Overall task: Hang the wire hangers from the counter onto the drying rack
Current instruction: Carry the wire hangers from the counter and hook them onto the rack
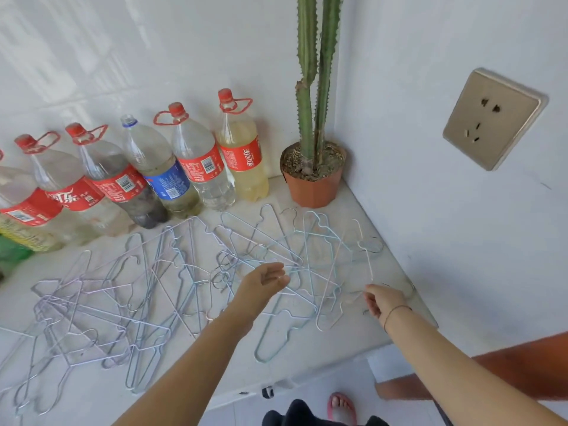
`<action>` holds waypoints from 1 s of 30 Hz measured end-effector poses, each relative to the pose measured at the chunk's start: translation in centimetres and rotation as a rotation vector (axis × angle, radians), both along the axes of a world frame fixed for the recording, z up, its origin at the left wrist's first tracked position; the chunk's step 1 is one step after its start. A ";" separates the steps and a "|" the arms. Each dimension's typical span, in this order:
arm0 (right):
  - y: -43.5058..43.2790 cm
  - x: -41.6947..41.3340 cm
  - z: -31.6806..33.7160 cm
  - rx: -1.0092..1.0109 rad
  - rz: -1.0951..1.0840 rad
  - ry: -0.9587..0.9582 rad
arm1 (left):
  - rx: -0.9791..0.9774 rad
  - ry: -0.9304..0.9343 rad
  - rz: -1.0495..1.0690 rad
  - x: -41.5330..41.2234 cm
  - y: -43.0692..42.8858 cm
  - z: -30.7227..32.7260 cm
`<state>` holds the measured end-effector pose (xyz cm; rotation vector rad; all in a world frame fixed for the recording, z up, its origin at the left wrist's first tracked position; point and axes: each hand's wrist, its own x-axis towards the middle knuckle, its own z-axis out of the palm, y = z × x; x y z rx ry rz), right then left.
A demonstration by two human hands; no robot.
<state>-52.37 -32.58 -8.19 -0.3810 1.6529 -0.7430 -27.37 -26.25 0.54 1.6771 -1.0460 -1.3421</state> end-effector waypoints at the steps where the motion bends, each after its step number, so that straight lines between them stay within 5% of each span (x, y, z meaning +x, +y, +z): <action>1: 0.0 0.1 -0.2 0.014 -0.004 -0.008 | 0.008 0.010 0.003 -0.1 -0.2 -0.3; 9: 0.5 1.0 1.4 -0.003 -0.124 -0.225 | 0.065 0.054 -0.037 -1.2 -1.3 -1.4; 17: 0.6 5.7 7.3 -0.328 0.249 -0.291 | 0.109 0.129 -0.127 -3.6 -4.2 -0.2; 23: 1.0 8.1 7.8 -0.376 0.503 -0.223 | 0.108 0.251 -0.034 -3.9 -6.2 0.3; 30: -1.8 4.4 6.1 -0.266 0.132 -0.085 | 0.172 0.444 0.125 -2.2 -6.1 0.6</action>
